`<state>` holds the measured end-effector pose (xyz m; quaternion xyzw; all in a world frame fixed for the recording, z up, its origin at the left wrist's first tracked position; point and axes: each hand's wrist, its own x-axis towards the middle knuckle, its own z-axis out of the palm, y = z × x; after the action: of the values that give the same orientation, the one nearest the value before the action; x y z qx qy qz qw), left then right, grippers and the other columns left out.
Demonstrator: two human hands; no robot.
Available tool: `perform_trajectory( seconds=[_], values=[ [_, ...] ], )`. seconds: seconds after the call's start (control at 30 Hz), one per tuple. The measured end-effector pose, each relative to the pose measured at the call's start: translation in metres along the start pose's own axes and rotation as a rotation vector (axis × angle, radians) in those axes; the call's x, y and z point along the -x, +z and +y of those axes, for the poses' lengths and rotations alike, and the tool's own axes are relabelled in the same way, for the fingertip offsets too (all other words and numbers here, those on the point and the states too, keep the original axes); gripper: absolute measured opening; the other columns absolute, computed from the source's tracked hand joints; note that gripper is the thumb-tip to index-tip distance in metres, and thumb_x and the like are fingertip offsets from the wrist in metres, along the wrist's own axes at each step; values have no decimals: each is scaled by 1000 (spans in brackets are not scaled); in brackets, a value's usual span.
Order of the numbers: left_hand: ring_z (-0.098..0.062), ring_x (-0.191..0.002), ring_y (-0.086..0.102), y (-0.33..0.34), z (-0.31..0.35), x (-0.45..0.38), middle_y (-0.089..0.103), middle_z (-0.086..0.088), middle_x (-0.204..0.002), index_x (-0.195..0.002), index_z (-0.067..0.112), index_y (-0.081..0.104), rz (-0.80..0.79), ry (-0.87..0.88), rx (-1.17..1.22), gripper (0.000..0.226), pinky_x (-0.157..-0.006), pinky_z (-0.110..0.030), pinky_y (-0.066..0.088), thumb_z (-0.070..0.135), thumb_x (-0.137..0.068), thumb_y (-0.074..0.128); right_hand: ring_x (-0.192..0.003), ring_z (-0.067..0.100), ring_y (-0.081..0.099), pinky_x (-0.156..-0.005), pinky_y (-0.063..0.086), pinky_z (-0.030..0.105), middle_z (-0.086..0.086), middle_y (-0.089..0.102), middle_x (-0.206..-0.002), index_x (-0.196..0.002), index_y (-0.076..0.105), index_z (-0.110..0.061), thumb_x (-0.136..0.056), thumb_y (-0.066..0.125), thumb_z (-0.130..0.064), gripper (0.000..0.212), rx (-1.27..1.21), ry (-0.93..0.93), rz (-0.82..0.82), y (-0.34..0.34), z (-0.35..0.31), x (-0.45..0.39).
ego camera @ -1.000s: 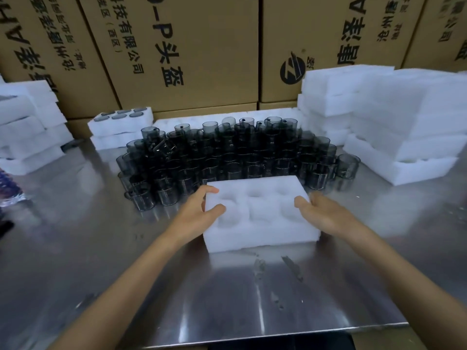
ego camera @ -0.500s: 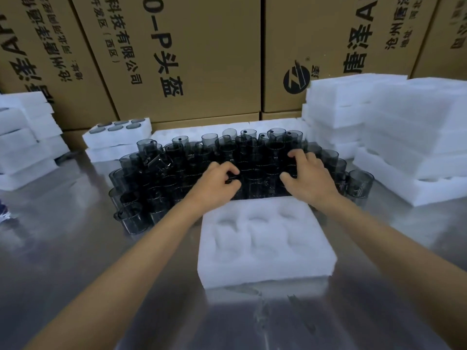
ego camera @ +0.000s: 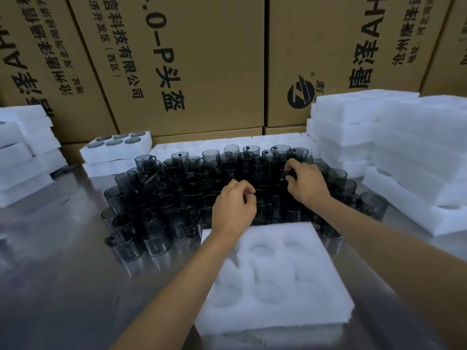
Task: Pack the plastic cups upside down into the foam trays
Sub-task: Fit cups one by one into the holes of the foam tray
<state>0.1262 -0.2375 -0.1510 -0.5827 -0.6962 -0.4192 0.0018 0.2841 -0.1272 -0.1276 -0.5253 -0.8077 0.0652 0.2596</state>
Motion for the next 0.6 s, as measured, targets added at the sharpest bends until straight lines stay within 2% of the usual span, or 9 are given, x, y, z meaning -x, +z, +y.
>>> perform_trajectory(
  seconds=[0.1,0.17,0.2,0.27,0.37,0.47,0.53,0.6],
  values=[
    [-14,-82,61,-12,2,-6,67,4,-94,-89,24,69,52,-146,322,22,-77,-30,51,6,-91,57,-83,28,55,-65,40,33,2,57,-82,-108,53,-13,-99,52,-8,11,-173,-20,36,-4,-7,11],
    [-13,-81,62,-31,2,-10,71,-2,-94,-88,25,69,104,-242,515,26,-80,-31,52,3,-92,56,-67,18,51,-59,37,31,-6,53,-75,-101,52,-17,-97,56,-8,11,-261,-95,77,-12,-18,23],
    [-13,-83,64,-42,1,-10,71,-2,-96,-90,25,68,93,-283,576,24,-79,-32,53,4,-93,57,-68,17,53,-61,41,33,-6,55,-77,-99,52,-18,-96,58,-9,11,-303,-146,76,-17,-26,30],
    [-10,-84,69,-61,-3,-2,73,1,-100,-101,26,68,19,-335,691,17,-73,-27,56,13,-95,60,-79,25,59,-76,52,42,-2,62,-86,-96,54,-20,-94,62,-11,12,-395,-224,39,-25,-44,49],
    [-7,-95,70,-76,-3,22,74,7,-104,-112,28,69,-69,-311,782,18,-76,-24,57,25,-99,56,-84,32,62,-84,53,51,-1,64,-87,-91,54,-24,-91,64,-11,17,-535,-277,-26,-26,-72,85],
    [-8,-106,66,-82,-4,47,73,9,-109,-111,26,72,-70,-263,762,17,-88,-25,53,28,-98,61,-88,31,62,-89,51,51,1,63,-88,-89,56,-23,-90,66,-6,21,-660,-253,-135,-19,-91,111],
    [-7,-105,66,-86,-10,61,72,10,-108,-112,27,72,-77,-268,751,18,-89,-23,52,27,-95,65,-92,30,63,-94,50,51,10,61,-94,-91,58,-15,-90,66,1,18,-754,-226,-243,-17,-96,117],
    [-6,-104,66,-91,-18,71,70,8,-112,-121,29,69,-125,-281,782,27,-94,-25,52,27,-94,66,-98,29,64,-95,50,44,18,63,-108,-93,58,-9,-91,63,7,18,-843,-220,-345,-18,-96,119]
  ],
)
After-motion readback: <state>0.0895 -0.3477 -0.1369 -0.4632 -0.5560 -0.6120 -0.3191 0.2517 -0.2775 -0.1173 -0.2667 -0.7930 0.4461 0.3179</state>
